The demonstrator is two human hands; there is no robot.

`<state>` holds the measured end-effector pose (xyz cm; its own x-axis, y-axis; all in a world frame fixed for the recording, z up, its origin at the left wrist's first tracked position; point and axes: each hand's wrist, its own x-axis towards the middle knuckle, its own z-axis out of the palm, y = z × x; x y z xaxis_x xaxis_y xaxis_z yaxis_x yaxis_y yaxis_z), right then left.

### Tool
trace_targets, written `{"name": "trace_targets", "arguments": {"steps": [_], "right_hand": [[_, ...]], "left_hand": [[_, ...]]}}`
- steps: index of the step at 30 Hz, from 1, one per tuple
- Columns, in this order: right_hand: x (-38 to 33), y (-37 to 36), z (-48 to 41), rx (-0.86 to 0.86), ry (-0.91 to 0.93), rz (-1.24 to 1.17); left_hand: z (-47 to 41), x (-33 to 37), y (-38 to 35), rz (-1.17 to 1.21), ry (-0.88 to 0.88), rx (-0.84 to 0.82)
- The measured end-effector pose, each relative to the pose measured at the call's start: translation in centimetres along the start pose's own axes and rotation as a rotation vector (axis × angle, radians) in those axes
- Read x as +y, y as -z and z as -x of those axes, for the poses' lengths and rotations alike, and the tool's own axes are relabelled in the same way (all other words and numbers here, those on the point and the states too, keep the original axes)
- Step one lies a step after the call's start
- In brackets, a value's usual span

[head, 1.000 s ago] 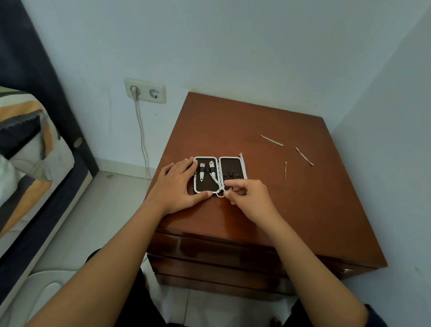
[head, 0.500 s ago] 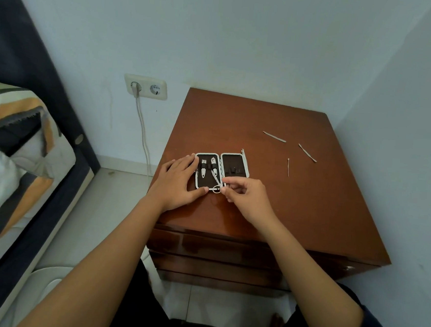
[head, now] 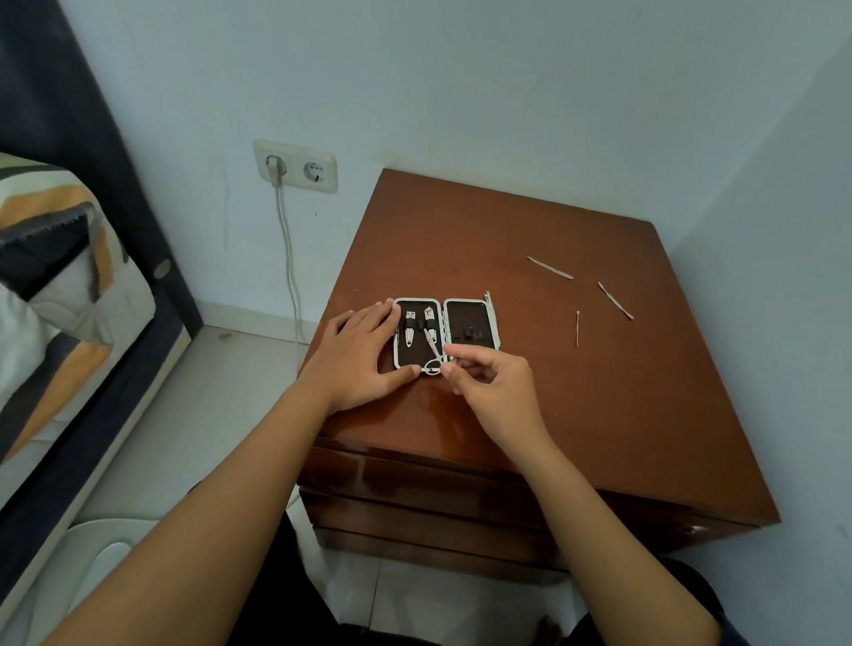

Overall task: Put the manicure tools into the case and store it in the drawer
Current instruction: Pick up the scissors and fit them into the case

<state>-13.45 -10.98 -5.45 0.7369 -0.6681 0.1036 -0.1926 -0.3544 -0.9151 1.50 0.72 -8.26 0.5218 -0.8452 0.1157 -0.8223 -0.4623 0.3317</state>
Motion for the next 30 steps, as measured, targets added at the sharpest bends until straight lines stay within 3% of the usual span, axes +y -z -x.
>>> {"name": "trace_targets", "arguments": {"steps": [30], "right_hand": [[0.76,-0.56,-0.17,-0.063,-0.077,-0.162]], "left_hand": [[0.02,-0.10,0.22,-0.024,-0.008,-0.047]]}}
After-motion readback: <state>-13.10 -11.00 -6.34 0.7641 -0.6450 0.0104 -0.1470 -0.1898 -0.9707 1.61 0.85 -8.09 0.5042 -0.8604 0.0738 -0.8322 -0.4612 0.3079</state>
